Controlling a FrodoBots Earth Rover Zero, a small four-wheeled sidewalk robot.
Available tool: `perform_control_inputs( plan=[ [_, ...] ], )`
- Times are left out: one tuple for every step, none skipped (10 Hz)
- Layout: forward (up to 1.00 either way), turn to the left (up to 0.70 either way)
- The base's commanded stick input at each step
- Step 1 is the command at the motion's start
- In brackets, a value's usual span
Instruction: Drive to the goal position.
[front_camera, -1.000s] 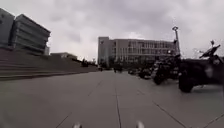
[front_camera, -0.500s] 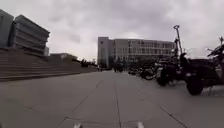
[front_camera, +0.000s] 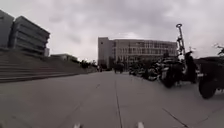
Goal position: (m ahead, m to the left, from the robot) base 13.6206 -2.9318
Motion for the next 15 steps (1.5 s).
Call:
perform_control_inputs(
  plan=[
    [0.70,0.00],
    [0.70,0.00],
    [0.70,0.00],
    [0.70,0.00],
    [0.70,0.00],
    [0.70,0.00],
    [0.70,0.00],
    [0.70,0.00],
    [0.70,0.00],
    [0.70,0.00],
    [0.70,0.00],
    [0.70,0.00],
    [0.70,0.00],
    [0.70,0.00],
    [0.70,0.00]
  ],
)
